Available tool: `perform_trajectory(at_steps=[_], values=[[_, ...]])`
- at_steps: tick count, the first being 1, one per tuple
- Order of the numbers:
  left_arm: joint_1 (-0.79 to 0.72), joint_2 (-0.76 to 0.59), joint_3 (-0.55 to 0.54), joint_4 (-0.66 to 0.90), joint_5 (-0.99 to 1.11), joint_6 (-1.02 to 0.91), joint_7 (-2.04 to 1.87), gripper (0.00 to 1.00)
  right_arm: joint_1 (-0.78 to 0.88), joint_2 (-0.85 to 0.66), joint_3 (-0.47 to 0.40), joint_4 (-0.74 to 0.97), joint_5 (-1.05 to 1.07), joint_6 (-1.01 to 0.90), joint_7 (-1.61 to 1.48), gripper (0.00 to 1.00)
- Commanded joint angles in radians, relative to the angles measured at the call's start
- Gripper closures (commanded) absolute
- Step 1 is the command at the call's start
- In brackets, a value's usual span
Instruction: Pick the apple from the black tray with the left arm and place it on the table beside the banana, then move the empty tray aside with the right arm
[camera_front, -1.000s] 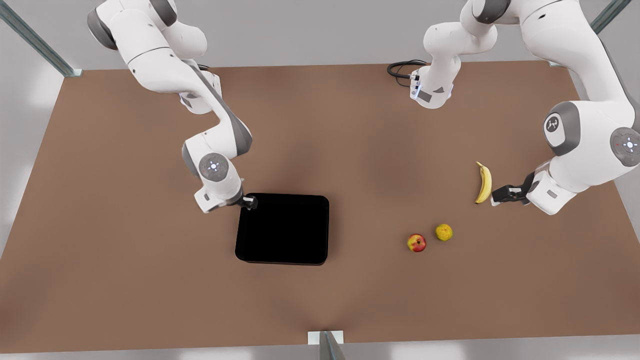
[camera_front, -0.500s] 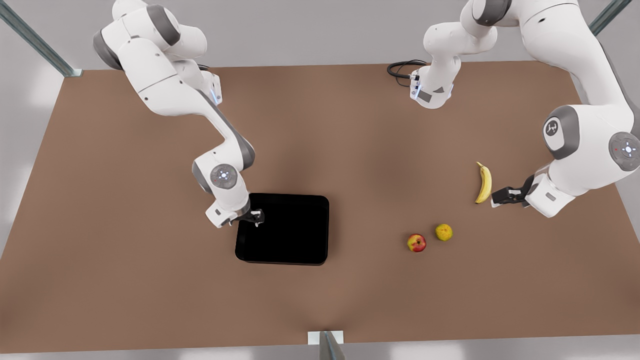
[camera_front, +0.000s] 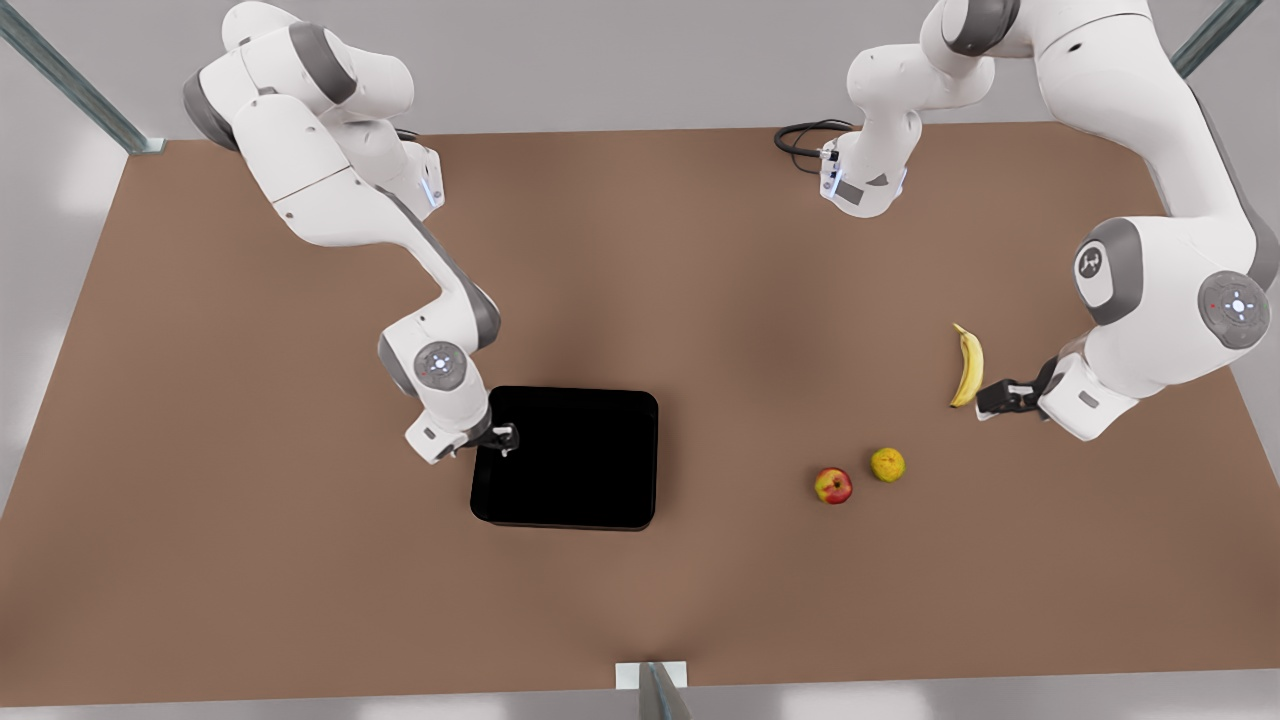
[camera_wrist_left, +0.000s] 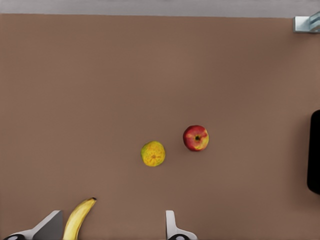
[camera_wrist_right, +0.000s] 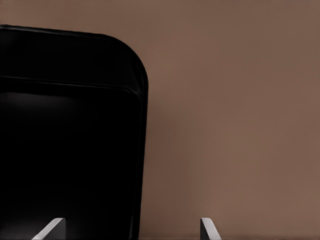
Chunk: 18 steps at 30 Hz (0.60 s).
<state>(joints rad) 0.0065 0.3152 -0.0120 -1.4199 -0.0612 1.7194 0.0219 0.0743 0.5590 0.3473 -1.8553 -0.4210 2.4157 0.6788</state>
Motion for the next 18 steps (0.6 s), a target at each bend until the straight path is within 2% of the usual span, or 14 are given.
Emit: perform_trajectory(at_steps=[1, 3, 4, 5, 10, 12, 13, 15, 16, 18], values=[[0.0, -0.001, 0.0, -0.001, 0.004, 0.012, -0.01, 0.0, 0.001, 0.007, 0.002, 0.001, 0.002, 0.002, -0.047, 0.01], [0.007, -0.001, 0.003, 0.001, 0.004, 0.012, -0.008, 0.0, 0.001, 0.018, 0.002, 0.001, 0.002, 0.003, -0.047, 0.02], [0.001, -0.001, 0.0, 0.001, 0.008, 0.012, -0.008, 0.0, 0.001, 0.019, 0.002, 0.001, 0.002, 0.003, -0.048, 0.09], [0.0, -0.001, 0.001, 0.001, 0.008, 0.012, -0.011, 0.0, 0.001, 0.019, 0.002, 0.001, 0.002, 0.002, -0.048, 0.25], [-0.005, 0.001, 0.0, -0.001, 0.009, 0.012, -0.011, 0.0, 0.001, 0.021, 0.002, 0.002, 0.004, 0.0, -0.047, 0.3], [-0.005, 0.001, 0.0, -0.004, 0.011, 0.012, -0.011, 0.0, 0.001, 0.021, 0.002, 0.004, 0.004, 0.0, -0.044, 0.42], [-0.005, 0.001, 0.0, -0.004, 0.009, 0.012, -0.013, 0.0, 0.001, 0.021, 0.002, 0.004, 0.004, 0.0, -0.044, 0.53], [-0.007, 0.002, -0.002, -0.004, 0.011, 0.012, -0.013, 0.0, 0.001, 0.021, 0.002, 0.005, 0.004, 0.0, -0.044, 0.6], [-0.005, 0.001, -0.002, -0.004, 0.011, 0.012, -0.013, 0.0, 0.001, 0.021, 0.002, 0.005, 0.004, 0.0, -0.045, 0.68], [-0.007, 0.002, -0.002, -0.004, 0.011, 0.012, -0.013, 0.0, 0.001, 0.021, 0.002, 0.005, 0.004, 0.0, -0.051, 0.71]])
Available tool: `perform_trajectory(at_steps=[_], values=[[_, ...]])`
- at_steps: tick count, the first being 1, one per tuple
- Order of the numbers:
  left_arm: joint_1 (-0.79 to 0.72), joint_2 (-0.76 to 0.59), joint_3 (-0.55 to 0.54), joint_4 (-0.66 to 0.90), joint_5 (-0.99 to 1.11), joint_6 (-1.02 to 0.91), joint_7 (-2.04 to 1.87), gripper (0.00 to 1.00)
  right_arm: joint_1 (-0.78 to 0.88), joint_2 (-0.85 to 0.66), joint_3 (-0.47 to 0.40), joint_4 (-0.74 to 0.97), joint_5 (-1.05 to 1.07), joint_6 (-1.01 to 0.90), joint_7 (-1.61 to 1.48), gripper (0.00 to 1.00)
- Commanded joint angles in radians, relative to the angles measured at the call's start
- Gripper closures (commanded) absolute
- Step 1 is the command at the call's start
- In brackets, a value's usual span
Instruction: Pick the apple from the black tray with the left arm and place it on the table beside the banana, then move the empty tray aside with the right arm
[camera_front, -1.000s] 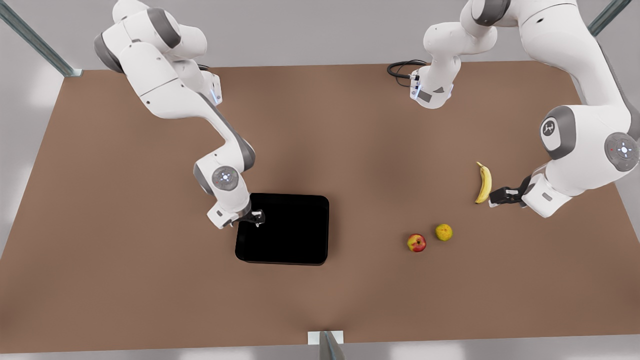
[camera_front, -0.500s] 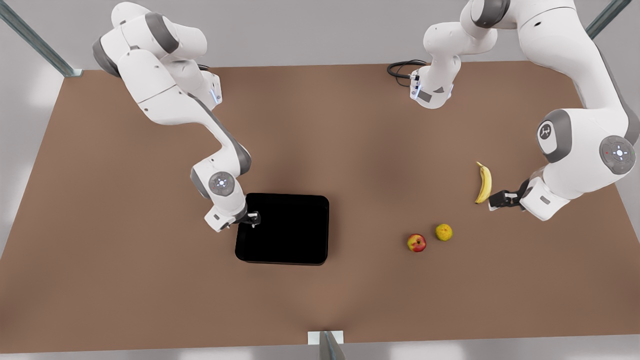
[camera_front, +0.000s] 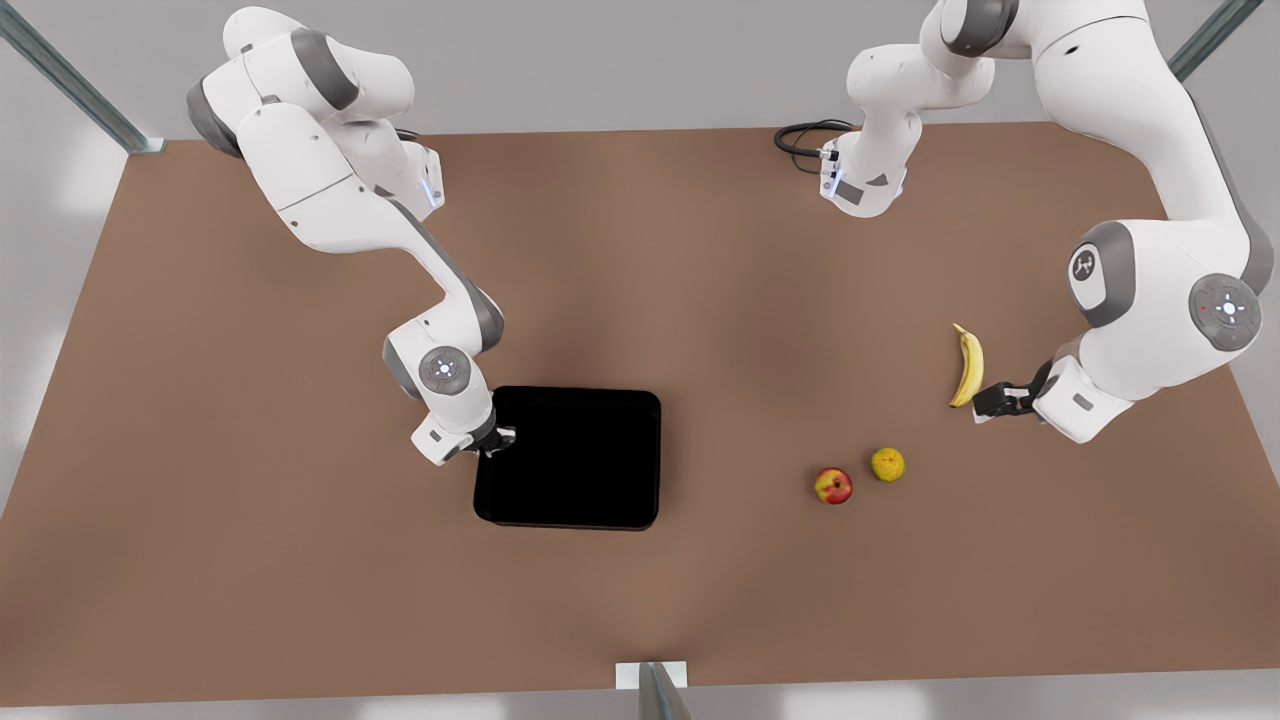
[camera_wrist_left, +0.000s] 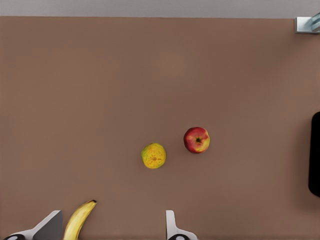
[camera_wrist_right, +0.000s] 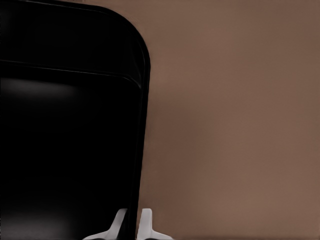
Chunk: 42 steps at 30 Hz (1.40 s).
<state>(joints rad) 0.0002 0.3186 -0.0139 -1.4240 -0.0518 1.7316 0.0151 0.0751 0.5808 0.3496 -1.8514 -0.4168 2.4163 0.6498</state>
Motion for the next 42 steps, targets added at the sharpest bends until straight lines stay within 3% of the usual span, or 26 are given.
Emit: perform_trajectory(at_steps=[1, 12, 30, 37, 42], values=[[0.0, -0.001, 0.0, 0.0, 0.001, 0.0, -0.006, 0.0, 0.0, -0.001, 0.0, 0.0, 0.0, 0.0, -0.022, 0.74], [-0.052, -0.006, 0.006, 0.001, 0.0, -0.004, -0.061, 0.0, 0.0, -0.012, 0.003, 0.003, 0.001, -0.014, -0.019, 0.78], [-0.052, -0.004, 0.031, 0.004, 0.003, -0.001, -0.061, 0.0, -0.008, -0.254, 0.029, 0.023, 0.217, -0.365, -0.151, 0.81], [-0.052, -0.004, 0.032, 0.004, 0.004, 0.002, -0.063, 0.0, -0.015, -0.326, -0.078, 0.113, 0.283, -0.608, -0.389, 0.83], [-0.054, -0.004, 0.031, 0.004, 0.029, 0.003, -0.061, 0.0, -0.017, -0.323, -0.181, 0.201, 0.285, -0.681, -0.591, 0.83]])
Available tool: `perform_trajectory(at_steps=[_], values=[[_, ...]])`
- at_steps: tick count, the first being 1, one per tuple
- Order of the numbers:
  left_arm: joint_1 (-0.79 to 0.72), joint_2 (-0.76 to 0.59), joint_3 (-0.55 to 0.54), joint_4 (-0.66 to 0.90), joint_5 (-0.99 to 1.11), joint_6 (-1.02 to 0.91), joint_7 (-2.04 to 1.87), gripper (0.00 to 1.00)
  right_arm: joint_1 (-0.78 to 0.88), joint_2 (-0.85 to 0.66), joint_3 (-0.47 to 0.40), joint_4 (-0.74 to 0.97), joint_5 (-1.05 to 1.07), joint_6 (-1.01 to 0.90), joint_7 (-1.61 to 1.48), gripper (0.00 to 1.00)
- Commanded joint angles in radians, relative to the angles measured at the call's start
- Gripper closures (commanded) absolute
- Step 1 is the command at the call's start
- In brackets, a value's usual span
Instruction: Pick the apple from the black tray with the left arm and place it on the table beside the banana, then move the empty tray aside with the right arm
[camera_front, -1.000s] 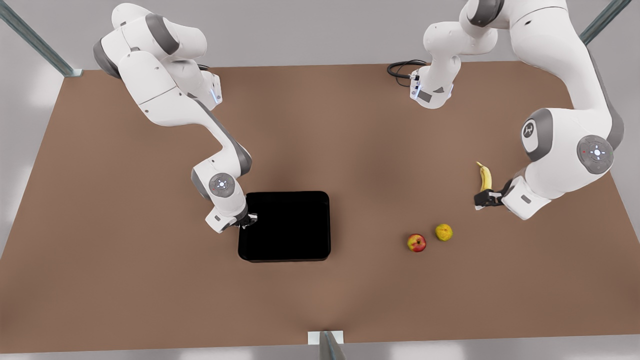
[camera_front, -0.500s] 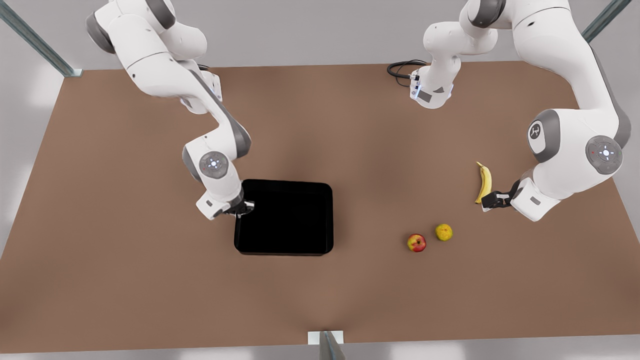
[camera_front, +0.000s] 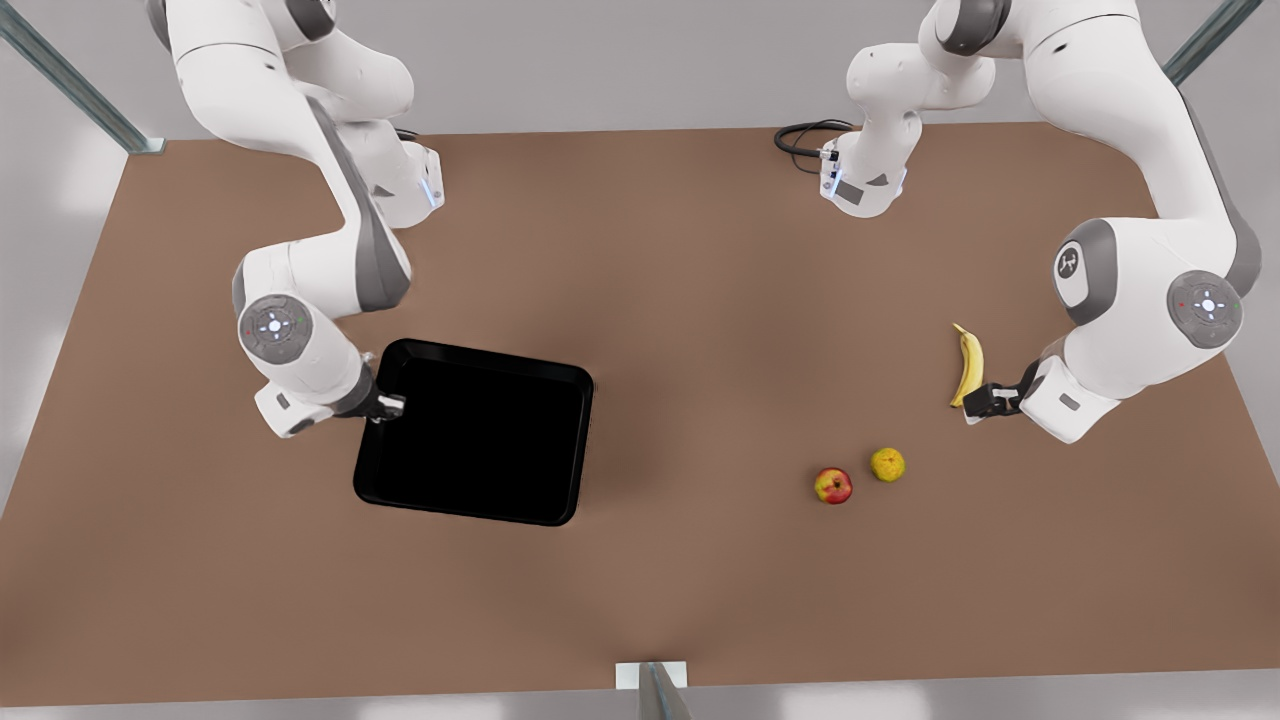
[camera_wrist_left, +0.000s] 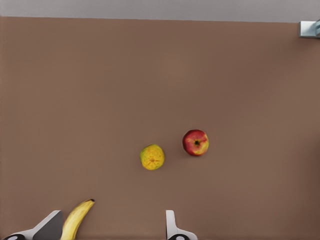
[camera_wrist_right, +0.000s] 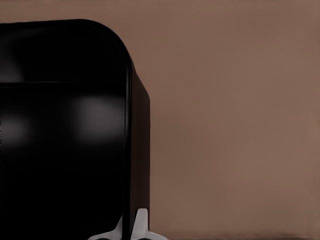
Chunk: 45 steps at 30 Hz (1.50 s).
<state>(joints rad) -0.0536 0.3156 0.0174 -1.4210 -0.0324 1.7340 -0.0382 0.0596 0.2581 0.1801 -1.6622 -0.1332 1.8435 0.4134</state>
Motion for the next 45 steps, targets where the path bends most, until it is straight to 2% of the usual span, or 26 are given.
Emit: perform_trajectory(at_steps=[1, 9, 12, 14, 19, 37, 38, 40, 41, 45], values=[[0.0, -0.001, 0.0, 0.001, 0.009, 0.001, -0.008, 0.0, -0.001, 0.0, -0.034, 0.015, 0.001, -0.11, -0.396, 0.83], [0.0, -0.001, 0.001, 0.001, 0.009, 0.001, -0.009, 0.0, -0.015, 0.009, -0.175, 0.05, 0.003, -0.121, -0.668, 0.83], [0.0, -0.001, 0.0, 0.001, 0.011, 0.001, -0.008, 0.0, -0.017, 0.024, -0.203, 0.071, 0.041, -0.104, -0.716, 0.83], [0.0, -0.001, 0.001, 0.0, 0.011, 0.001, -0.009, 0.0, -0.017, 0.093, -0.214, 0.17, 0.04, -0.095, -0.749, 0.83], [0.0, -0.001, 0.001, 0.0, 0.011, 0.001, -0.008, 0.0, -0.026, 0.205, -0.292, 0.174, 0.073, 0.062, -0.881, 0.83], [-0.006, 0.022, 0.0, 0.033, 0.009, 0.042, -0.006, 0.0, -0.073, 0.345, -0.307, 0.171, 0.121, 0.18, -0.967, 0.83], [-0.006, 0.023, 0.0, 0.033, 0.009, 0.042, -0.006, 0.0, -0.073, 0.346, -0.307, 0.171, 0.145, 0.181, -0.972, 0.8], [-0.006, 0.023, 0.0, 0.033, 0.009, 0.042, -0.006, 0.0, -0.072, 0.366, -0.329, 0.171, 0.217, 0.195, -0.998, 0.17], [-0.005, 0.023, 0.001, 0.033, 0.009, 0.042, -0.006, 0.0, -0.072, 0.366, -0.332, 0.173, 0.264, 0.195, -0.999, 0.0], [-0.005, 0.023, 0.001, 0.033, 0.011, 0.042, -0.006, 0.0, -0.066, 0.349, -0.333, 0.174, 0.265, 0.191, -1.004, 0.0]])
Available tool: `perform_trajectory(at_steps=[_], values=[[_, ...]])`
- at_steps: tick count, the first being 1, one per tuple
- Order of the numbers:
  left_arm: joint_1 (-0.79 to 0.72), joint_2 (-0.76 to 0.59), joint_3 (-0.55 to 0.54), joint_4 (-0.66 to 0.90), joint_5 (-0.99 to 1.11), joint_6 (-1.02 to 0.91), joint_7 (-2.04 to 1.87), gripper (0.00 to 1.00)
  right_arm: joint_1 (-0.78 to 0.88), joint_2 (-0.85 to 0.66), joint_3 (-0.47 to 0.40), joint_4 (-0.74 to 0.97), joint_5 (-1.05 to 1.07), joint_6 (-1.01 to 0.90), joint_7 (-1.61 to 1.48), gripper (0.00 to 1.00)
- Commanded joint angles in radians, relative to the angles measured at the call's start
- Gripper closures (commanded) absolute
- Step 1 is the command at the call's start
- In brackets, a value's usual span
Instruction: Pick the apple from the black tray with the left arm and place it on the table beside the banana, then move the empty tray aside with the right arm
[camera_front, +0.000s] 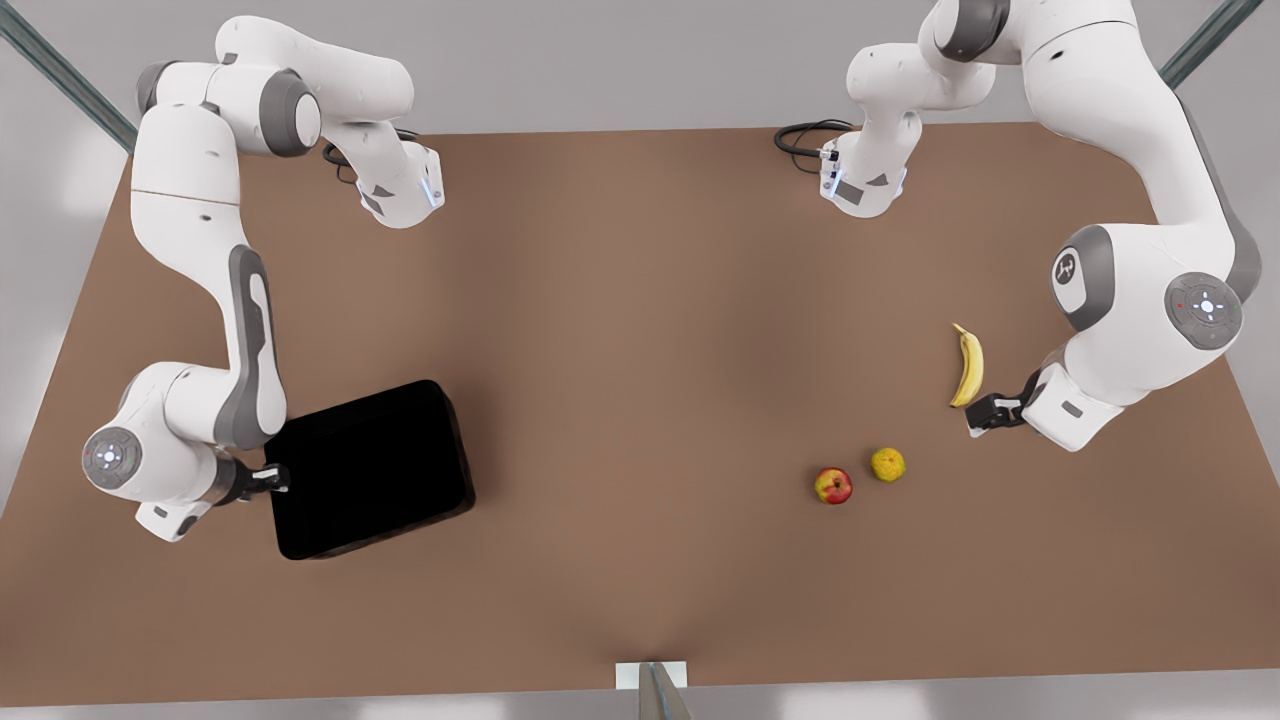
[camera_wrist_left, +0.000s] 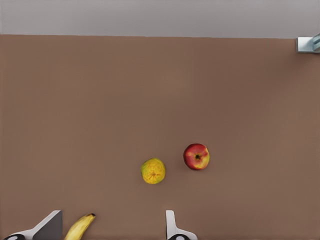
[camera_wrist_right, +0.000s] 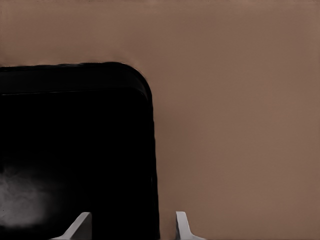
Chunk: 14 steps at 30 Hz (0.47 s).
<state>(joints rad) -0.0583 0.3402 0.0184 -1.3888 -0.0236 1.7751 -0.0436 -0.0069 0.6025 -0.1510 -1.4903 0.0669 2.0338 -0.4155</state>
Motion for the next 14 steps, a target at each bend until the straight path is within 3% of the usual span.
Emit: perform_trajectory(at_steps=[1, 5, 8, 14], values=[[0.0, -0.001, 0.0, 0.001, 0.001, 0.001, -0.001, 0.0, 0.004, -0.041, 0.001, 0.001, 0.062, -0.021, -0.166, 0.0], [0.0, -0.001, 0.0, 0.001, 0.002, 0.001, -0.001, 0.0, 0.047, -0.254, 0.018, 0.002, 0.045, -0.299, -0.011, 0.0], [0.0, -0.001, -0.001, 0.001, 0.011, 0.001, 0.001, 0.0, 0.048, -0.389, 0.139, 0.001, -0.047, -0.448, 0.161, 0.0], [-0.002, -0.001, -0.001, 0.001, 0.014, 0.001, 0.001, 0.0, 0.05, -0.399, 0.195, -0.002, -0.053, -0.461, 0.274, 0.0]])
